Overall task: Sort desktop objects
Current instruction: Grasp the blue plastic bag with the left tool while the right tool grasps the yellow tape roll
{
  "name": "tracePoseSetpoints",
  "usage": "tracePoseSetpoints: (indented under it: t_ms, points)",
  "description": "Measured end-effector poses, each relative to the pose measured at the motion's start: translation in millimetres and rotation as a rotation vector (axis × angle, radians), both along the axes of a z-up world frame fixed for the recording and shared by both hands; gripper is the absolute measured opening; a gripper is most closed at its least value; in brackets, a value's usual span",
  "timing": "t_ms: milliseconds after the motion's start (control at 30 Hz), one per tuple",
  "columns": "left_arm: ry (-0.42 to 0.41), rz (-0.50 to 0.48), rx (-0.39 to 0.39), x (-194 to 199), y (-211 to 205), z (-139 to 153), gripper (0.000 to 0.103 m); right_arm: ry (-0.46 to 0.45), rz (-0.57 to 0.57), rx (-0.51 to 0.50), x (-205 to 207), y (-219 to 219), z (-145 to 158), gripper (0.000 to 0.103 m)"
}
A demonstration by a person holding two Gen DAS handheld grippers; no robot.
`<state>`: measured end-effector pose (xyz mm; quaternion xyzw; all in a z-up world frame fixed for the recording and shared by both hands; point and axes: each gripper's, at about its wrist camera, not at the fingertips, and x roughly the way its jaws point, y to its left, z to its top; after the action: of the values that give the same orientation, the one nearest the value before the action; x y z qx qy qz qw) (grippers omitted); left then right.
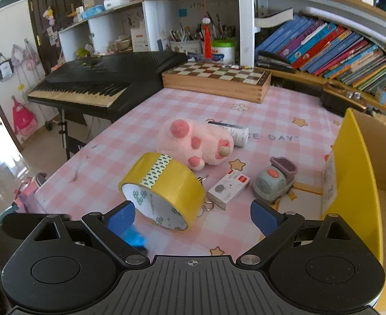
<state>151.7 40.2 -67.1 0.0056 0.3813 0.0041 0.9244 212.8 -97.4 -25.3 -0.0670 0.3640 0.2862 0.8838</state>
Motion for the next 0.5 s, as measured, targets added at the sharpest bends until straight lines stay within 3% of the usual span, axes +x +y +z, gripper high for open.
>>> tracePoseSetpoints:
  t_ms: [100,233,300,367,500]
  points:
    - [-0.004,0.071,-0.012,-9,15,6,0.031,0.007,0.018,-0.025,7,9,-8,0.096]
    - [-0.010,0.175,-0.055,-15,39,14,0.031,-0.008,0.059,-0.056,14,21,-18,0.081]
    - [-0.018,0.226,-0.083,-18,48,19,0.031,-0.023,0.067,-0.066,18,26,-21,0.070]
    - [-0.029,0.256,-0.097,-19,54,24,0.031,-0.030,0.071,-0.069,21,29,-24,0.046]
    - [-0.050,0.283,-0.112,-20,59,33,0.031,-0.032,0.043,-0.048,27,25,-21,0.026]
